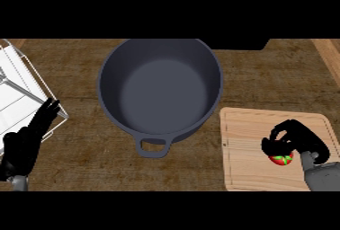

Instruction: Pick the tomato from the cutting board and place it in the pot

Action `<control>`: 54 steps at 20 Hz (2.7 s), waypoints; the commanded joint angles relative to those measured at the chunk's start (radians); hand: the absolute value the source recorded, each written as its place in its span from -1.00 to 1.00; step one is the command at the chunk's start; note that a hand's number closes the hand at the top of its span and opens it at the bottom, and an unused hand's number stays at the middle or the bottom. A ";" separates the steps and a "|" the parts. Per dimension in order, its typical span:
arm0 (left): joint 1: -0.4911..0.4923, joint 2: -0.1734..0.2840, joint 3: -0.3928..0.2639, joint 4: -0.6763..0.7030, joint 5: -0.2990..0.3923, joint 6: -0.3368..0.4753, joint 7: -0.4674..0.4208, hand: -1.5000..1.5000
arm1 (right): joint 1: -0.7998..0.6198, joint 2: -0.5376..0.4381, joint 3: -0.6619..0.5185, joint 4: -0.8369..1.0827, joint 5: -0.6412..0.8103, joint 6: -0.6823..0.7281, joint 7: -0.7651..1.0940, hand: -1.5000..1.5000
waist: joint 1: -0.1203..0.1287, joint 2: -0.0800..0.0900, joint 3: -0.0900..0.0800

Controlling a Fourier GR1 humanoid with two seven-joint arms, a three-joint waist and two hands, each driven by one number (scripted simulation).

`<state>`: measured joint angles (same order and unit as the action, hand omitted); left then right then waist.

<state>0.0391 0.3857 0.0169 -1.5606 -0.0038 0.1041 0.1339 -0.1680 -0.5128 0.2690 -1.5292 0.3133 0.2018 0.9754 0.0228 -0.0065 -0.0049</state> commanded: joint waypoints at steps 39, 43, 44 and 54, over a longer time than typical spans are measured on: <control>0.016 -0.061 0.007 0.020 -0.039 0.009 -0.031 0.00 | -1.088 0.513 0.388 0.289 0.383 -0.419 -0.068 1.00 | 0.000 0.013 0.004; 0.004 -0.019 0.031 -0.039 -0.037 -0.014 0.031 0.00 | -1.076 0.513 0.416 0.453 0.364 -0.512 -0.184 1.00 | 0.004 0.014 0.004; -0.027 -0.032 0.038 -0.001 -0.022 -0.021 0.018 0.00 | -1.130 0.513 0.403 0.470 0.324 -0.505 -0.156 1.00 | 0.004 0.013 0.004; -0.051 -0.045 0.024 0.044 -0.044 -0.038 -0.022 0.00 | -1.217 0.513 0.373 0.919 0.267 -0.563 -0.492 1.00 | 0.034 0.030 0.002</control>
<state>0.0640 0.3364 0.0267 -1.5983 -0.0521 0.0794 0.1185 -1.3577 -0.0002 0.6305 -0.7498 0.5847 -0.3416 0.5748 0.0543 0.0131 0.0017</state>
